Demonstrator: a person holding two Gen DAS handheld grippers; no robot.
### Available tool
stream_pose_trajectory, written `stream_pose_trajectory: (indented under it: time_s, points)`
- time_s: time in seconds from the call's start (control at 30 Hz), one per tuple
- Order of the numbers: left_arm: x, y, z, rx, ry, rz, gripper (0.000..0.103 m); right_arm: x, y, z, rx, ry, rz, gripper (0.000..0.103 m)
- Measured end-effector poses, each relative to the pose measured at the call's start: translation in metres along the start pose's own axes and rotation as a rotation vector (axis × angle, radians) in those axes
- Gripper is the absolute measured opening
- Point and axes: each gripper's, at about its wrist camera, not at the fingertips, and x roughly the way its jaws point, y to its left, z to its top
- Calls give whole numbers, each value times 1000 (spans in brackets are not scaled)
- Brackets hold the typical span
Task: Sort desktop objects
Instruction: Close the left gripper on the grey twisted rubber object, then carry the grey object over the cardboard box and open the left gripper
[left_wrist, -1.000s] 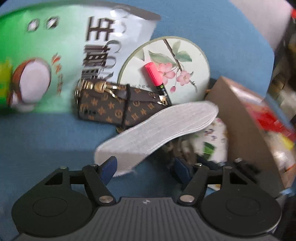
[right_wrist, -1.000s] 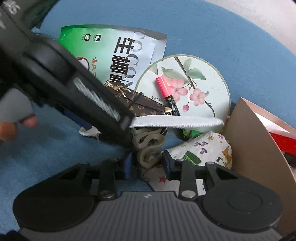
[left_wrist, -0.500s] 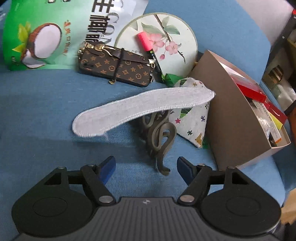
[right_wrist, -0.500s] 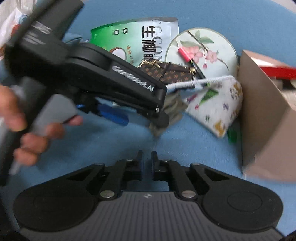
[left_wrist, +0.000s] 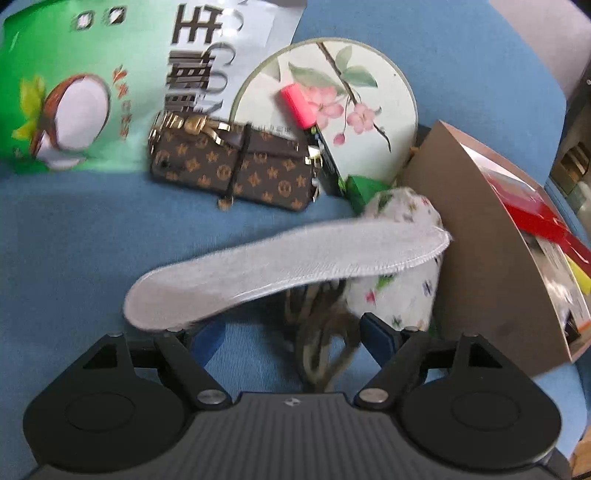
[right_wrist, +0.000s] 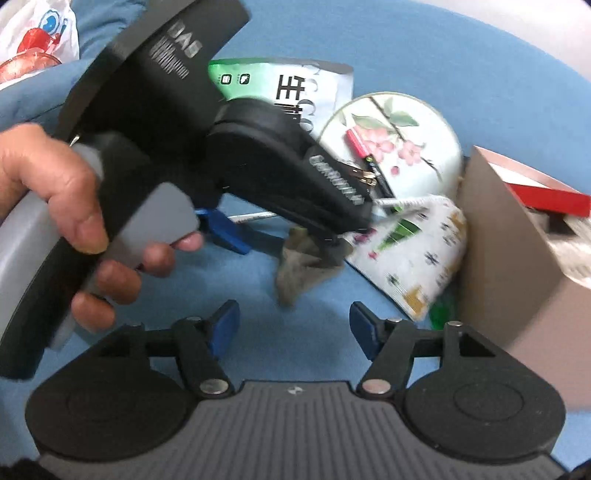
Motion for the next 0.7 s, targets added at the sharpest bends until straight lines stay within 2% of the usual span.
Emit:
stream_pose_trajectory:
  time_s: [0.27,0.3,0.33,0.37,0.57,0.7]
  points:
    - [35,8,29,42,28,4,85,51,-5,23,-34,-6,-51,64]
    - [36,7,28,62,25,6,82,55,-8,24,-28,0,-50,56]
    - [35,5,26,84,17,11,80,58,-12,26,-6,8,-37,44]
    - [32,2,22,109,6,14,80,60,-17,26,21,15,-13,44]
    - [11,-9,-2,127,24,42,80,42,-19,18,34,43,50,44]
    - [-8,-18,-28,128,58,33,80,11,-14,5,40,65,89,44]
